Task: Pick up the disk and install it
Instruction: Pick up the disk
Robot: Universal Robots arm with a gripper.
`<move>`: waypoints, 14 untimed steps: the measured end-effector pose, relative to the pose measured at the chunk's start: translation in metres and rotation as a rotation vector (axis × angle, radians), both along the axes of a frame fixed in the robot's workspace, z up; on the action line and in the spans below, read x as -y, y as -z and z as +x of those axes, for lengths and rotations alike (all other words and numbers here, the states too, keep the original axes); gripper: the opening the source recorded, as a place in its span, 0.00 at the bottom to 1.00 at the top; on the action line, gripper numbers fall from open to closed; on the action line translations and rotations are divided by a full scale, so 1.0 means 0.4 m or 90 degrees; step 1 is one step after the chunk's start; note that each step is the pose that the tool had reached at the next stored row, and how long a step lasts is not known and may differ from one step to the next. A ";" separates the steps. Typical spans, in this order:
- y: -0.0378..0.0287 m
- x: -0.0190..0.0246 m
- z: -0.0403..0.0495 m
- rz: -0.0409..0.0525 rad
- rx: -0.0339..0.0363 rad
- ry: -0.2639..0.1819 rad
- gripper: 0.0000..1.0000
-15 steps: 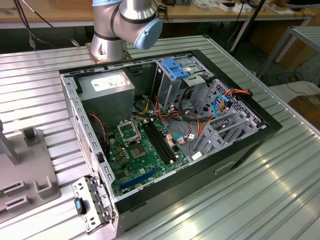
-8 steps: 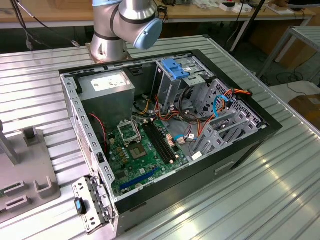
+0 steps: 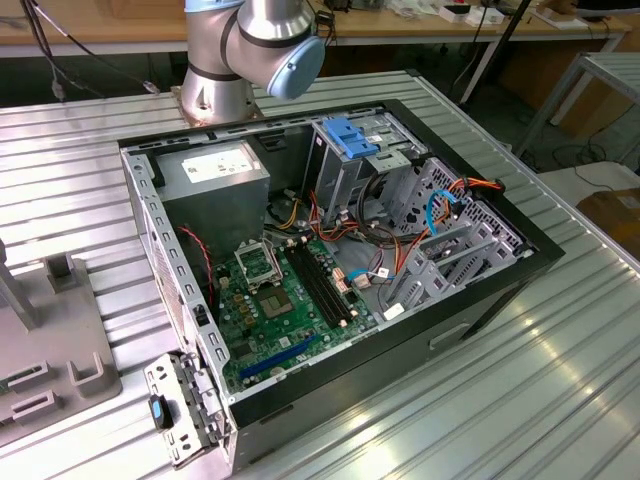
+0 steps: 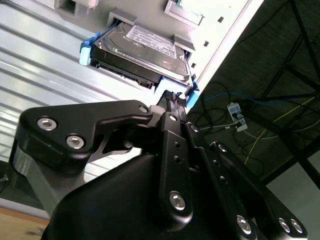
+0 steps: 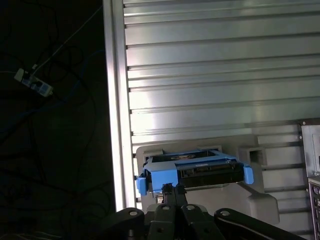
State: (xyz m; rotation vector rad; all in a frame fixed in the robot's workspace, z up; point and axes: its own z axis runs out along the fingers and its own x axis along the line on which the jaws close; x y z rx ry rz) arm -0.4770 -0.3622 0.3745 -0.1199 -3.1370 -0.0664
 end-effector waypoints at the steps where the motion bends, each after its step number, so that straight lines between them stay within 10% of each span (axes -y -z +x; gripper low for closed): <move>1: 0.001 0.000 0.000 0.0000 0.0000 0.000 0.11; 9: 0.003 0.000 0.000 0.0003 0.0000 -0.008 0.11; 14: 0.008 0.000 0.000 0.0004 0.0000 -0.151 0.11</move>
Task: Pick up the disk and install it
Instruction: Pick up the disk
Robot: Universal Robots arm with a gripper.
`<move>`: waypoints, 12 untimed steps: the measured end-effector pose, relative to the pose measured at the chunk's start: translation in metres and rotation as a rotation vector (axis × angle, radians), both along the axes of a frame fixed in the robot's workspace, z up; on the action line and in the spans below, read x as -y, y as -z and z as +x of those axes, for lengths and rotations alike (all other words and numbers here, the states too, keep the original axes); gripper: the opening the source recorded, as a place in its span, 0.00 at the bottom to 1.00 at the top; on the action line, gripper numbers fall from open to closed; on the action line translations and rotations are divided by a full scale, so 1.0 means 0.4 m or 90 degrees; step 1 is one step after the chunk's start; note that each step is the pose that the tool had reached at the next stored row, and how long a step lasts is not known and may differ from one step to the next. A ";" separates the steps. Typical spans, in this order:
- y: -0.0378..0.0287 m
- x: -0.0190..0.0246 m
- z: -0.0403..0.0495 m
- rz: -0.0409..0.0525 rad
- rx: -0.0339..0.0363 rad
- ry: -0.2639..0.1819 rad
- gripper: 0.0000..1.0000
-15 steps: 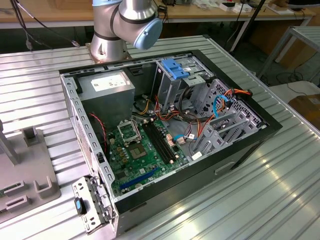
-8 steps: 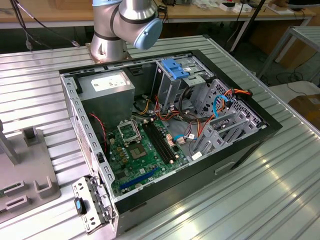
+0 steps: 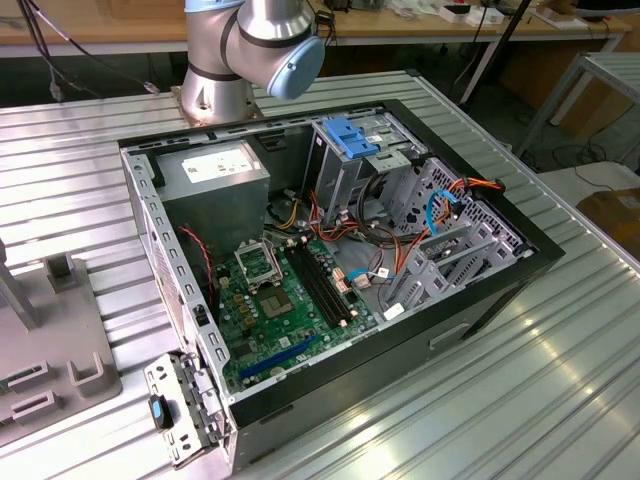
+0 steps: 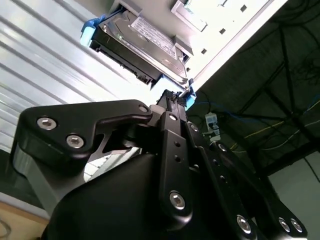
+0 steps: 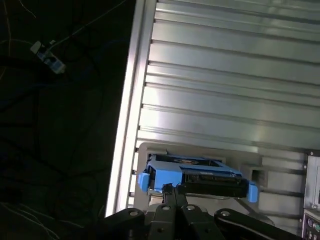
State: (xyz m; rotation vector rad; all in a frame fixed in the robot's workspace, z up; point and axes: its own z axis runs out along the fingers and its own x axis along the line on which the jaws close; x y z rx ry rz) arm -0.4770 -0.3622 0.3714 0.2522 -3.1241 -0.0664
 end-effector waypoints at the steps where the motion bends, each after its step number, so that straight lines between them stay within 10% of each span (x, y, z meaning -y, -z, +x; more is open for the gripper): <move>1: 0.000 0.000 0.000 0.0000 0.0000 -0.013 0.11; 12: 0.008 0.000 0.000 0.0000 0.0000 -0.201 0.11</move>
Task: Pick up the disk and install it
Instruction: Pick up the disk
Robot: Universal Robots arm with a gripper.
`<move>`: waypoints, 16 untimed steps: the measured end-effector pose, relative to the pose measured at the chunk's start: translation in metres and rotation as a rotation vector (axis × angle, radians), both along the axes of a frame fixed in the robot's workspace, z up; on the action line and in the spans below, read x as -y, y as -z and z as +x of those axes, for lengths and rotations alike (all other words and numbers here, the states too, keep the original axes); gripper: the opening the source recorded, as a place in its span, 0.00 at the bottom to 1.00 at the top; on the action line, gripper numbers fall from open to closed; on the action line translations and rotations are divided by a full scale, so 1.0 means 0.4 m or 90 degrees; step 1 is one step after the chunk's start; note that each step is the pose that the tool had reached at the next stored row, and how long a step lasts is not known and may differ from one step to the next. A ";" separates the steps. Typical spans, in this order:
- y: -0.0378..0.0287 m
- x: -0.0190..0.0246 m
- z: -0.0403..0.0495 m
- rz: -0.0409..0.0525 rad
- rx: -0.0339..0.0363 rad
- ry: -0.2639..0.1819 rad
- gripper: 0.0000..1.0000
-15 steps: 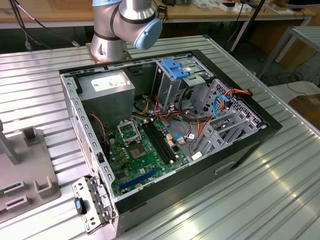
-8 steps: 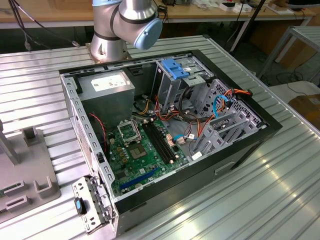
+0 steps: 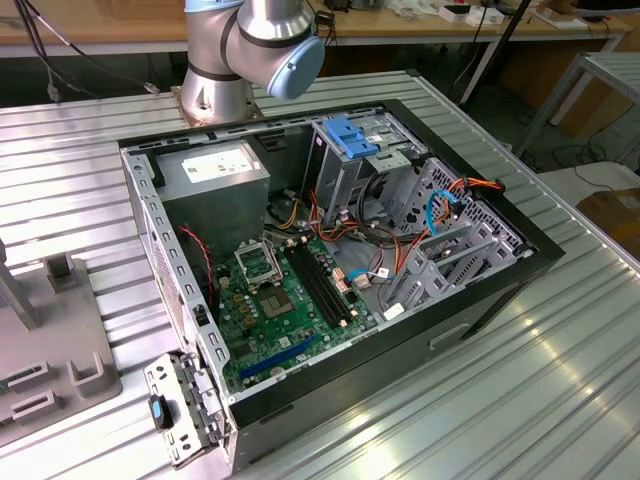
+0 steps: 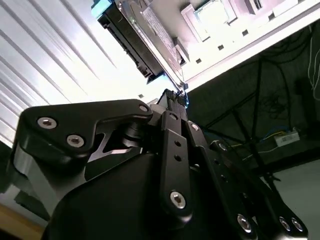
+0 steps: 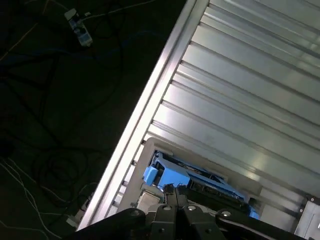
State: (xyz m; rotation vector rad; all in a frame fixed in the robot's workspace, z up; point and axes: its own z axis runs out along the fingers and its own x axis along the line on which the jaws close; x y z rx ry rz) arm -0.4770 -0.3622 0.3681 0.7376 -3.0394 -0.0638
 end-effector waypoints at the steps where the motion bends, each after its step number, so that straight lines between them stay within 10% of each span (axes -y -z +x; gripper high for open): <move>1: 0.001 0.000 0.000 0.0000 0.0000 -0.024 0.11; 7: 0.001 0.000 0.000 0.0001 0.0001 -0.050 0.11; 16: 0.001 0.000 0.000 0.0001 0.0000 -0.246 0.11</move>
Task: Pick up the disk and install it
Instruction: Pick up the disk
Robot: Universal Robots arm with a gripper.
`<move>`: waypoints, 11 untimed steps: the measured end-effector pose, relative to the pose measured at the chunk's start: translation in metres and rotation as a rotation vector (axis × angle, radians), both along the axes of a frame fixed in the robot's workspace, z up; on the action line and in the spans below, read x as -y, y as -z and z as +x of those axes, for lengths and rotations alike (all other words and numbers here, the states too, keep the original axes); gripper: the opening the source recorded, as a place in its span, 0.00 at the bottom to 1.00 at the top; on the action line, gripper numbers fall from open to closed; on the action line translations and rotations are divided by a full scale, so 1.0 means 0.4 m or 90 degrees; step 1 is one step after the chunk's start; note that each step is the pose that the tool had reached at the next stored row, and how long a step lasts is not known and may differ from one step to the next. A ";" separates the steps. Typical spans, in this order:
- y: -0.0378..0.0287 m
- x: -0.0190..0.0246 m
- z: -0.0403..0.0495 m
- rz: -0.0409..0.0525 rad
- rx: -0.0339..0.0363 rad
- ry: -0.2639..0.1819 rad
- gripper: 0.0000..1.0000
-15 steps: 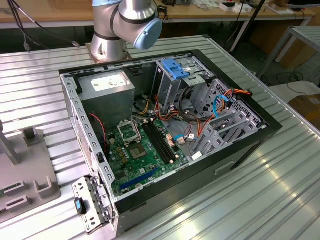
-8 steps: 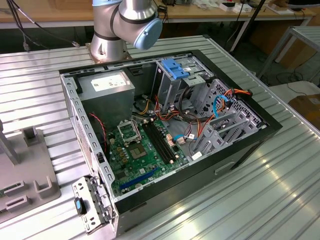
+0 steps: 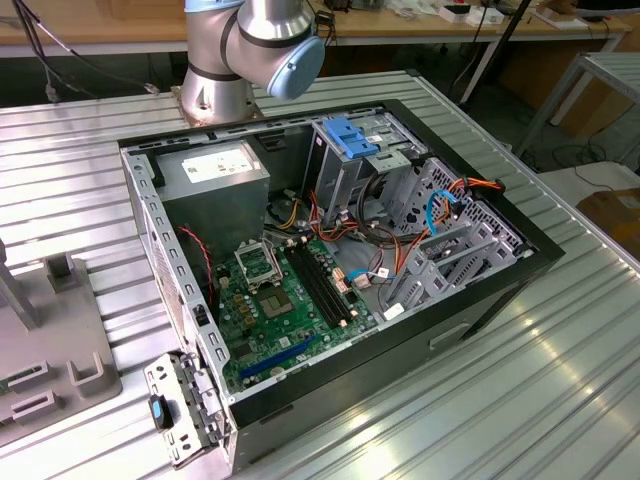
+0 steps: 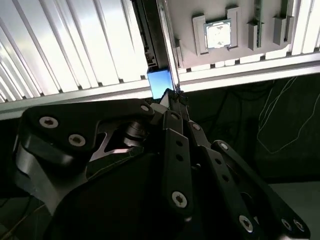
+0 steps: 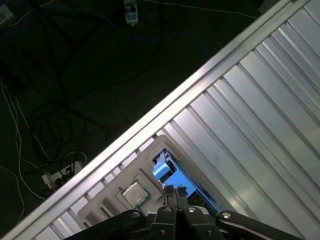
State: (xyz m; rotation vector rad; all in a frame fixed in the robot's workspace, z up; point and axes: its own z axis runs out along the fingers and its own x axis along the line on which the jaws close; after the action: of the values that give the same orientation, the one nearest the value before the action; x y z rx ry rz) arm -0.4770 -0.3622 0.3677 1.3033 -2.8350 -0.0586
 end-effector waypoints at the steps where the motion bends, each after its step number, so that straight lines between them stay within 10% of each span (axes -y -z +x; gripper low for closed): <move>1: 0.000 0.000 0.000 0.0000 0.0000 -0.001 0.11; 11: 0.000 0.000 0.000 0.0000 0.0001 -0.059 0.11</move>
State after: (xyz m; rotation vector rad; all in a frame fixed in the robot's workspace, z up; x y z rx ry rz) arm -0.4770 -0.3621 0.3676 1.4335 -2.7697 -0.0570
